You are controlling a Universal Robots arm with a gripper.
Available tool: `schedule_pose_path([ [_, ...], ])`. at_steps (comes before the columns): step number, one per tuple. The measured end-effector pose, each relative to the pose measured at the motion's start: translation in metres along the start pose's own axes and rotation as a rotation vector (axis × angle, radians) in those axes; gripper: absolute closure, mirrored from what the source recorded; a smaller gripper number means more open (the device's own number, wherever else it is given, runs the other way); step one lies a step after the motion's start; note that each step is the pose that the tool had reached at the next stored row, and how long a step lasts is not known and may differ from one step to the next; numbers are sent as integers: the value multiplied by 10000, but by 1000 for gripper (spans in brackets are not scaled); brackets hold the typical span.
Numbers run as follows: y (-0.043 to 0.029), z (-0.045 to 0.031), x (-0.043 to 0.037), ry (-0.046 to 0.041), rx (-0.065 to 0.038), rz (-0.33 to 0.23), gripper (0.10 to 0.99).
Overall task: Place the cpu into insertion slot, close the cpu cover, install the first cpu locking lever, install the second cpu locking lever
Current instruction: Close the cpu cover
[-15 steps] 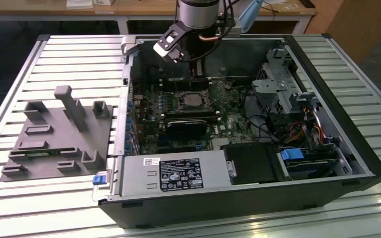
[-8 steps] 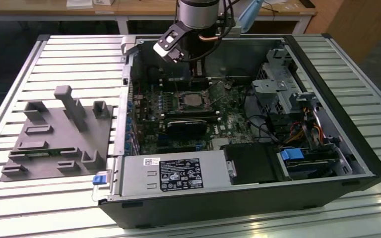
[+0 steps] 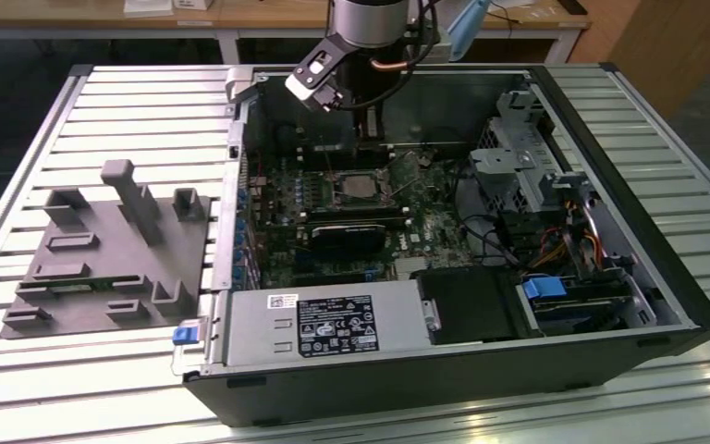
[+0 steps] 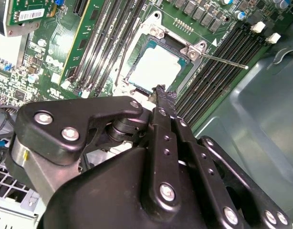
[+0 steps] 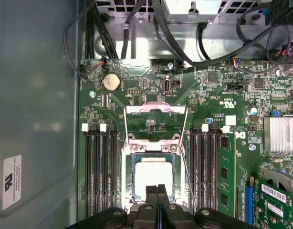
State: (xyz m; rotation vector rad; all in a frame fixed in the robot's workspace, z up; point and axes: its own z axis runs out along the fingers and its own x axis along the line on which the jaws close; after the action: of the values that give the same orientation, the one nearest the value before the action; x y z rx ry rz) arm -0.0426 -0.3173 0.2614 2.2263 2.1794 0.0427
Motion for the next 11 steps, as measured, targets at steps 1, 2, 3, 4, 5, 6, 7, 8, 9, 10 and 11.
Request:
schedule_pose_path([
  [1, 0, 0, 0, 0, 0, 0, 984],
  [2, 0, -1, 0, -2, 1, 0, 984],
  [3, 0, -2, 0, -4, 2, 0, 984],
  [4, 3, -2, 0, -4, 3, -1, 984],
  [5, 12, -2, 0, -6, 5, -1, 984],
  [6, 31, -1, 1, -6, 5, -1, 984],
  [7, 59, 0, 1, -4, 6, -1, 984],
  [8, 90, 2, 2, -3, 10, 0, 984],
  [9, 121, 3, 2, -4, 16, 1, 984],
  [10, 157, 4, 3, -4, 21, -1, 984],
  [11, 191, 6, 4, -4, 27, -1, 984],
])
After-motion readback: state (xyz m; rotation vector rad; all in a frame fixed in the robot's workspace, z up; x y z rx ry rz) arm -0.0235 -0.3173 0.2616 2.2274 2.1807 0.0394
